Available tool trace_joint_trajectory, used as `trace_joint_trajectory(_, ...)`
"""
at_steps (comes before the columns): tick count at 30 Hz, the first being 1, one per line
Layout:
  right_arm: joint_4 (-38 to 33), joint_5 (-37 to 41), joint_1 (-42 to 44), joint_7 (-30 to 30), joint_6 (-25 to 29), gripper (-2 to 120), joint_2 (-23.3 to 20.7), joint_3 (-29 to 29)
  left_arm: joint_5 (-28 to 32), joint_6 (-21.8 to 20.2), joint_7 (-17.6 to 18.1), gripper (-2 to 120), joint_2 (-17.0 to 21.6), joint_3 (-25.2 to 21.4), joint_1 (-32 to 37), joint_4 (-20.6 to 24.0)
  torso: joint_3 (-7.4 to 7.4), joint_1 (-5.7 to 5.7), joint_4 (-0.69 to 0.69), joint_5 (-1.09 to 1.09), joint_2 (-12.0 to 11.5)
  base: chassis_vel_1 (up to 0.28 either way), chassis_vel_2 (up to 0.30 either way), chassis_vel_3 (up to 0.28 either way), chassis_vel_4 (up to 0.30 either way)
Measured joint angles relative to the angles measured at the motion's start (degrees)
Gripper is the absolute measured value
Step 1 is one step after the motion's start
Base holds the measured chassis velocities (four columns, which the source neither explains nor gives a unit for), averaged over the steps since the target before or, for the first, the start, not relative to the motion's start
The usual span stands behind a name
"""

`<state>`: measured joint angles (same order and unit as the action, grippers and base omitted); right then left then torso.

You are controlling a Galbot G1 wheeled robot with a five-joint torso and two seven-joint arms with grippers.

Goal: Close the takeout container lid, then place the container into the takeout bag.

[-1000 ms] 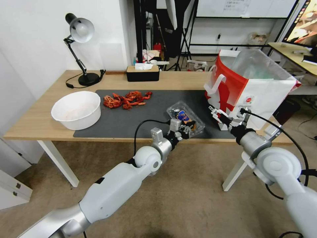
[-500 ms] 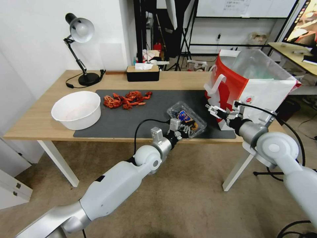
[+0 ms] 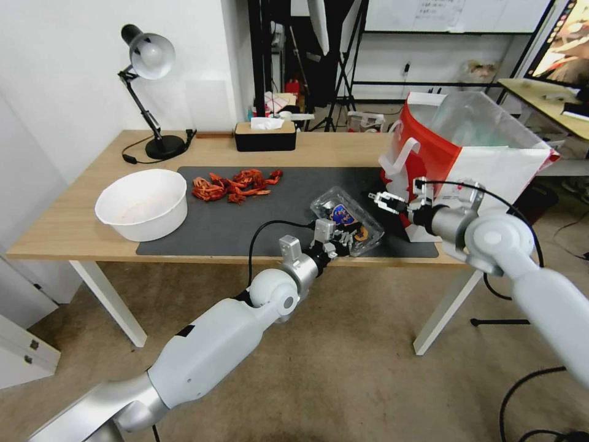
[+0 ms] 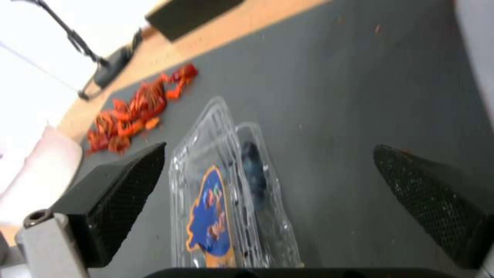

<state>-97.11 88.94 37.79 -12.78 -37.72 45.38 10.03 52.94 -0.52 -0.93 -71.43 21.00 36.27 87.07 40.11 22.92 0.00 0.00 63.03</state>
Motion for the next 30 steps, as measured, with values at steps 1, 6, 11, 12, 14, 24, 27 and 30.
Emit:
trace_joint_trajectory(1, 0.7, 0.2, -0.9, -0.1, -1.2, 100, 0.2, -0.7, 0.0, 0.1, -0.1, 0, 0.0, 0.0, 0.0, 0.0, 0.00, 0.00, 0.00, 0.00, 0.0, 0.000, 0.000, 0.000, 0.000)
trace_joint_trajectory(6, 2.8, 0.3, -2.6, -0.1, -3.5, 100, 1.0, -3.4, 0.0, 0.3, -0.4, 0, 0.1, -0.1, 0.1, -0.4, 0.00, 0.00, -0.01, 0.00, 0.0, 0.000, 0.000, 0.000, 0.000)
trace_joint_trajectory(11, 4.3, 0.4, -3.6, -0.1, -4.2, 100, 2.3, -4.9, 0.0, 0.6, -0.8, 0, 0.2, -0.2, 0.2, -0.6, 0.00, 0.00, 0.00, 0.00, 0.0, 0.000, 0.000, 0.000, 0.000)
trace_joint_trajectory(12, 4.3, 0.4, -3.6, -0.1, -4.2, 100, 2.3, -4.9, 0.0, 0.6, -0.8, 0, 0.2, -0.2, 0.2, -0.6, 0.00, 0.00, 0.00, 0.00, 0.0, 0.000, 0.000, 0.000, 0.000)
trace_joint_trajectory(14, 4.7, 0.4, -3.9, -0.2, -4.3, 100, 2.8, -5.5, 0.0, 0.7, -0.9, 0, 0.2, -0.3, 0.2, -0.6, 0.00, 0.00, 0.00, 0.00, 0.0, 0.000, 0.000, 0.000, 0.000)
trace_joint_trajectory(24, 5.4, 1.7, -4.7, -3.3, -4.3, 97, 3.4, -7.1, 0.0, 0.9, -1.2, 0, 0.3, -0.4, 0.3, -0.6, 0.00, 0.00, -0.01, 0.00, 0.0, 0.000, 0.000, 0.000, 0.000)
trace_joint_trajectory(27, 5.7, 2.0, -4.7, -3.6, -4.3, 92, 3.5, -7.1, 0.1, 1.0, -1.3, 0, 0.3, -0.4, 0.2, -0.6, 0.00, 0.00, -0.01, 0.00, 0.0, 0.000, 0.000, 0.000, 0.000)
trace_joint_trajectory(30, 5.8, 2.2, -4.7, -3.7, -4.3, 84, 3.4, -7.0, 0.1, 1.0, -1.4, 0, 0.3, -0.3, 0.2, -0.6, 0.00, 0.00, 0.00, 0.00, 0.0, 0.000, 0.000, 0.000, 0.000)
